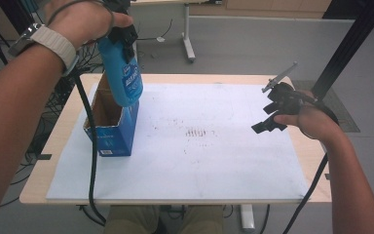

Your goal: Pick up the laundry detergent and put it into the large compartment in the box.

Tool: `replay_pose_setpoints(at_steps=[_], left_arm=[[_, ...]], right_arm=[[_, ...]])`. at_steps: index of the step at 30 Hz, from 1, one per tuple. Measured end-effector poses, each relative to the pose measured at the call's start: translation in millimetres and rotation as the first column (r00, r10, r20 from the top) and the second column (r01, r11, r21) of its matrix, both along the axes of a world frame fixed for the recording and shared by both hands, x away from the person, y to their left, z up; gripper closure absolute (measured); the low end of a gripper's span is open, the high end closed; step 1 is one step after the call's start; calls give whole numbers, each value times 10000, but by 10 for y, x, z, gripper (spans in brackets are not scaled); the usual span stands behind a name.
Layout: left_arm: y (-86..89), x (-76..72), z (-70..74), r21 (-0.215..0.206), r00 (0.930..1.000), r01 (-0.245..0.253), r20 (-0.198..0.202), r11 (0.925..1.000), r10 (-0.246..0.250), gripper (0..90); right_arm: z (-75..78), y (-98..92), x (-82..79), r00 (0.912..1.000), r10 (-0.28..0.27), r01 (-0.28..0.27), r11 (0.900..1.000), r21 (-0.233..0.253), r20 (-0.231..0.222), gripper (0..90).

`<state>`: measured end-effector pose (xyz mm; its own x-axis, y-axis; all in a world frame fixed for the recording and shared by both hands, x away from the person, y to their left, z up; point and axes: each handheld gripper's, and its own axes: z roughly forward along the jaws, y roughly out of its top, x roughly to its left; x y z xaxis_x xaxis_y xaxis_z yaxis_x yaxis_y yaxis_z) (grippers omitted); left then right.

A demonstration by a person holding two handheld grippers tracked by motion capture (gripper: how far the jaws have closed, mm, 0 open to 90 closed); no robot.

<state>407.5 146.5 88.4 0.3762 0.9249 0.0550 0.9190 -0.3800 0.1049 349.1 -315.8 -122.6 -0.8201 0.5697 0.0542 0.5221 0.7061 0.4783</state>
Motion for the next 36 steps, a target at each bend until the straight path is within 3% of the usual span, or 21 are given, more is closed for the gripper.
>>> replay_pose_setpoints(at_steps=[8,19,36], left_arm=[[161,-3,48,-105,9976,-686,95,9976,687,379],[377,23,-2,-162,9839,-1782,133,9839,1784,378],[601,80,-105,-131,9716,-2362,130,9716,2364,379]], right_arm=[[1,30,45,9999,153,-153,9999,68,47,106],[-19,33,80,9997,250,-251,9996,105,44,105],[-80,65,128,9996,270,-269,9996,128,-109,105]])
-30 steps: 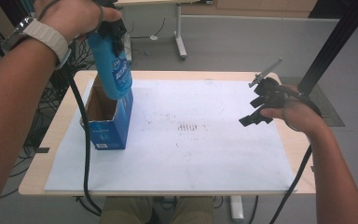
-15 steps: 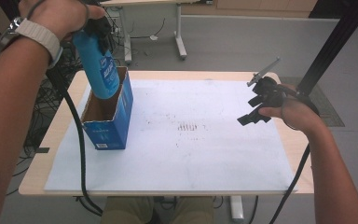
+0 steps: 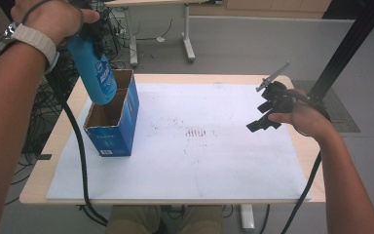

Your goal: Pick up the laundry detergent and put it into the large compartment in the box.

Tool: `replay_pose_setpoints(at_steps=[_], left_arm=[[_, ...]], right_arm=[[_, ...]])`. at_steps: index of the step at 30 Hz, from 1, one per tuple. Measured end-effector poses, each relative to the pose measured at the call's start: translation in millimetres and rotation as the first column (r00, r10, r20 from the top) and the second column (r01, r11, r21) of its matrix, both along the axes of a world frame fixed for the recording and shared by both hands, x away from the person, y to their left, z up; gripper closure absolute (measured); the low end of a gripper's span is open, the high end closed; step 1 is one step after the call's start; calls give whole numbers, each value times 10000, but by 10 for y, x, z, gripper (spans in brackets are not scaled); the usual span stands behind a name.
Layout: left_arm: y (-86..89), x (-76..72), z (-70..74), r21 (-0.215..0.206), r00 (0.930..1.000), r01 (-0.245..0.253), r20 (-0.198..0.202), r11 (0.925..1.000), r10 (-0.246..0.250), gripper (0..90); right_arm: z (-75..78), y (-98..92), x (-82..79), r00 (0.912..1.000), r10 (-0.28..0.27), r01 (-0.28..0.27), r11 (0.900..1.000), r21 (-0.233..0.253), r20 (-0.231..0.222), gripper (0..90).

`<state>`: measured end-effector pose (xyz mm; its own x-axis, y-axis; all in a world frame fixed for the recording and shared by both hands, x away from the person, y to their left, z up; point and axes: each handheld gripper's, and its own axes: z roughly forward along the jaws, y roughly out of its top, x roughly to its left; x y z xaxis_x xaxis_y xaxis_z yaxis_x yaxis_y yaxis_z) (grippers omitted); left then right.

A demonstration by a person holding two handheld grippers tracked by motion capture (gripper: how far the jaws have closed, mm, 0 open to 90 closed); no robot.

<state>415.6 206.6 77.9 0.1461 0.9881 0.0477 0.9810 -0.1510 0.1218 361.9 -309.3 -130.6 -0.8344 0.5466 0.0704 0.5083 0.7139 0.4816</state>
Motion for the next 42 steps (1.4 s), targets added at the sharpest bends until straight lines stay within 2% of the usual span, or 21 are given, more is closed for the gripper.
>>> replay_pose_setpoints(at_steps=[12,23,30,42], left_arm=[[85,67,-132,16,9996,-276,-17,9996,276,379],[81,122,-306,133,9998,-205,-14,9997,205,378],[107,155,-409,44,9998,-217,-25,9998,217,379],[123,228,-651,169,9998,-161,-77,9997,162,379]], right_arm=[[-23,20,32,9999,-3,2,10000,-32,-102,105],[-24,27,30,9998,-61,59,10000,-72,-166,105],[-36,29,39,9998,-74,72,9999,-106,-208,105],[-73,48,74,9995,-87,83,9999,-110,-310,106]])
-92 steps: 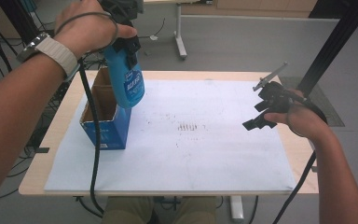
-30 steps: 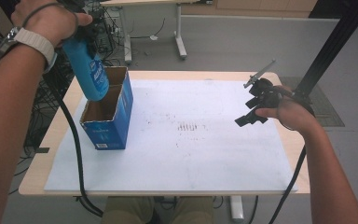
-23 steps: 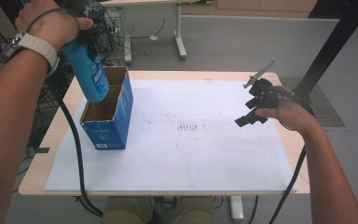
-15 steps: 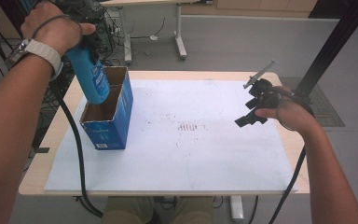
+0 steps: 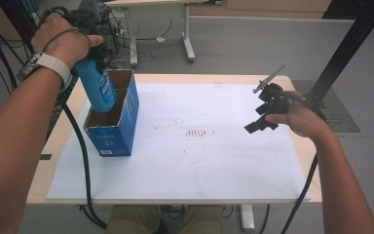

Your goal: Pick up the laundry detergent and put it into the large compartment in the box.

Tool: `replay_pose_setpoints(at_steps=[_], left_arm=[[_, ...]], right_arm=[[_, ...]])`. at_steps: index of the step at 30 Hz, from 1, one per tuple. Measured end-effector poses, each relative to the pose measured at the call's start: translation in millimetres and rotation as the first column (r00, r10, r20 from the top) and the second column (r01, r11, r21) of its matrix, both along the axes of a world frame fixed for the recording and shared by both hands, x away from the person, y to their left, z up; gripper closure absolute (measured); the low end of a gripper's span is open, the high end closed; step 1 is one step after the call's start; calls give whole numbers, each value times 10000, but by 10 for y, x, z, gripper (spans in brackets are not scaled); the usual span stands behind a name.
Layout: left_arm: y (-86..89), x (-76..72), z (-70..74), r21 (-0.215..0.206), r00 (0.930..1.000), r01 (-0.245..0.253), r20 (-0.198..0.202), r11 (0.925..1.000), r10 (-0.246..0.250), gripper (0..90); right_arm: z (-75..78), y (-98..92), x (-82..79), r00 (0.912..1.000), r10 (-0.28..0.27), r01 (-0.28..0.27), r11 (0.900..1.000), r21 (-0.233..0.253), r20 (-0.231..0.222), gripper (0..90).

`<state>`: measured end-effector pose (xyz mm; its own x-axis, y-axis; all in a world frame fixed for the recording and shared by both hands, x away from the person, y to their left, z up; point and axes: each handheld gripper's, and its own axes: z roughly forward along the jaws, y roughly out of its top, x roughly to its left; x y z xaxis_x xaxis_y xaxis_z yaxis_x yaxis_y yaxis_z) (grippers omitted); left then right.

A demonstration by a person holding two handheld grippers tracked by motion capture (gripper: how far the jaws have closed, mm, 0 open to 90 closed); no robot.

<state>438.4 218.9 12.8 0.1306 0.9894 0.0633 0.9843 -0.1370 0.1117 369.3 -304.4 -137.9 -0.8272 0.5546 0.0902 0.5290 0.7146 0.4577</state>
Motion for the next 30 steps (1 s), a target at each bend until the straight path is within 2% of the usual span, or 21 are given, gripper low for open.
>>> replay_pose_setpoints(at_steps=[7,17,30], left_arm=[[2,39,-149,-22,9999,83,-106,10000,-83,378],[-2,34,-343,39,10000,73,1,10000,-73,378],[23,60,-610,3,9998,170,-54,9999,-170,378]], right_arm=[[-2,-10,4,10000,-20,20,10000,5,8,105],[-3,-36,-24,10000,-98,97,10000,9,8,106],[-25,-60,-45,9999,-160,160,9999,-22,-32,105]])
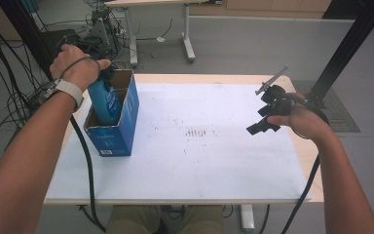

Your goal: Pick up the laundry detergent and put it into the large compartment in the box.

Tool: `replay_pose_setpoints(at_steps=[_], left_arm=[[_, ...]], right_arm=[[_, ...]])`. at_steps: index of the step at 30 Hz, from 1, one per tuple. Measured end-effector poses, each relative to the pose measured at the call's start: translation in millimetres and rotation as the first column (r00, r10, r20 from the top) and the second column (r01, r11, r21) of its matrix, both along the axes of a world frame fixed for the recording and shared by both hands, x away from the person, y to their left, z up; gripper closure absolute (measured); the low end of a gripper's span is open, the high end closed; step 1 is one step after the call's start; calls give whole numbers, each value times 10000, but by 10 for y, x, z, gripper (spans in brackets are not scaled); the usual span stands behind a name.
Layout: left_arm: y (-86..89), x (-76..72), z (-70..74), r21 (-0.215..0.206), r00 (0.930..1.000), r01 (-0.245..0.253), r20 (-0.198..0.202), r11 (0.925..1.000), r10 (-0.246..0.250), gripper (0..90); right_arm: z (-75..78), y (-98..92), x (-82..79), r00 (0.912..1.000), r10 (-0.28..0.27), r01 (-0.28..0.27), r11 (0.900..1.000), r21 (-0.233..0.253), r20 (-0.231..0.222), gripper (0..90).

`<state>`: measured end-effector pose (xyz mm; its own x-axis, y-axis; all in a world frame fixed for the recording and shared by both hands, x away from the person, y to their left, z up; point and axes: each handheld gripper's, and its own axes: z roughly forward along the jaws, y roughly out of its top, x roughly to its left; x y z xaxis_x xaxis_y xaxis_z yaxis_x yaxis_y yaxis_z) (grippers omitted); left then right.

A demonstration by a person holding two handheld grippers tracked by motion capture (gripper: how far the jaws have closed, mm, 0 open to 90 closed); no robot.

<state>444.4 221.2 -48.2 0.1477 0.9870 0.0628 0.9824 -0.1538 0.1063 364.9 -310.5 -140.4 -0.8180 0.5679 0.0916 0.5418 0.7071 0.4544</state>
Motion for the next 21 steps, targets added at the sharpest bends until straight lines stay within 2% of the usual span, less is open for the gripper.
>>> replay_pose_setpoints(at_steps=[21], left_arm=[[34,-7,-300,-90,9999,70,154,9999,-68,378]], right_arm=[[-33,30,37,10000,13,-14,10000,-37,-99,105]])
